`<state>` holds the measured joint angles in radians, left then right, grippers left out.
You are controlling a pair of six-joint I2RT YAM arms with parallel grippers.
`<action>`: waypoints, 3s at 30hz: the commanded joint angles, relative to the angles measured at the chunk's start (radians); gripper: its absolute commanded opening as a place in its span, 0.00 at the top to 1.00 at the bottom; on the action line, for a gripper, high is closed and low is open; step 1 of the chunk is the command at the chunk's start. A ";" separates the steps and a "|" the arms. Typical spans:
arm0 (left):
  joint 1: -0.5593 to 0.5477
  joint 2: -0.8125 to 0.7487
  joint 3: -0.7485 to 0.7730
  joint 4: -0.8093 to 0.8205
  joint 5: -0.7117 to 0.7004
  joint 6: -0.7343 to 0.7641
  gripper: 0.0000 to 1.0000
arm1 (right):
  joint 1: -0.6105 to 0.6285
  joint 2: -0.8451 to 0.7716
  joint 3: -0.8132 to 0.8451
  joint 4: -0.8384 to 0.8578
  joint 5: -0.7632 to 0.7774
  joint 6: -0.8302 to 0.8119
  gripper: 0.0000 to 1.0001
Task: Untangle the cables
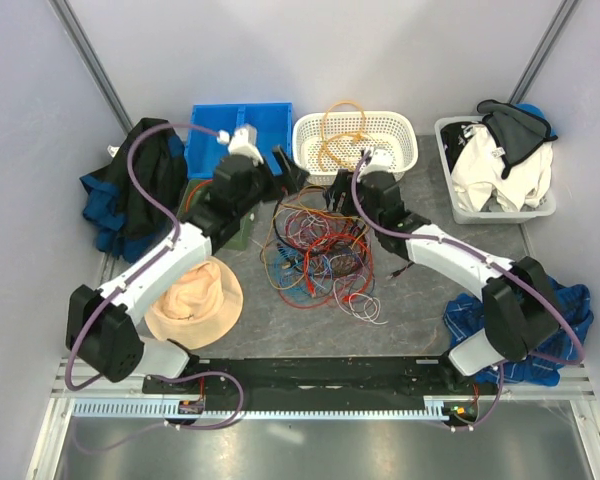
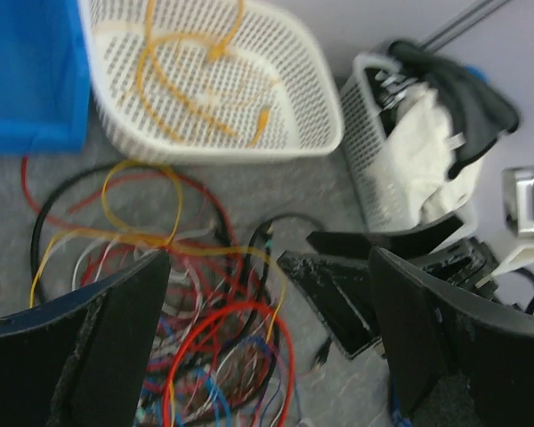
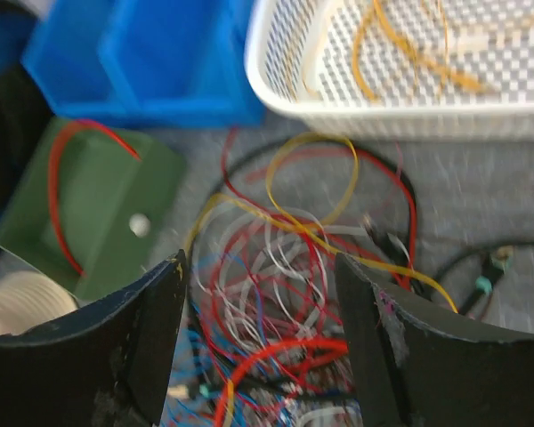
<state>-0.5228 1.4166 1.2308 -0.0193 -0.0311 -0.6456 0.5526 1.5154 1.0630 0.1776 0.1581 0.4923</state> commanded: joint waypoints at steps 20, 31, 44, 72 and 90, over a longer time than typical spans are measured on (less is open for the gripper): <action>-0.192 -0.574 -0.560 -0.360 -0.288 -0.345 0.00 | 0.133 0.408 0.261 -0.043 0.018 -0.195 0.32; -0.192 -0.598 -0.613 -0.375 -0.257 -0.327 0.00 | 0.142 0.632 0.469 -0.108 0.164 -0.331 0.34; -0.192 -0.568 -0.613 -0.372 -0.285 -0.285 0.01 | 0.139 0.796 0.661 -0.198 0.218 -0.380 0.82; -0.190 -0.708 -0.714 -0.372 -0.291 -0.353 0.01 | 0.346 0.129 -0.053 -0.082 0.096 -0.218 0.52; -0.190 -0.685 -0.737 -0.367 -0.283 -0.376 0.01 | 0.392 0.051 -0.294 0.052 0.184 0.035 0.52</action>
<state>-0.7151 0.7273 0.5034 -0.4095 -0.2882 -0.9802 0.9451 1.5562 0.7792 0.1265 0.3347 0.4316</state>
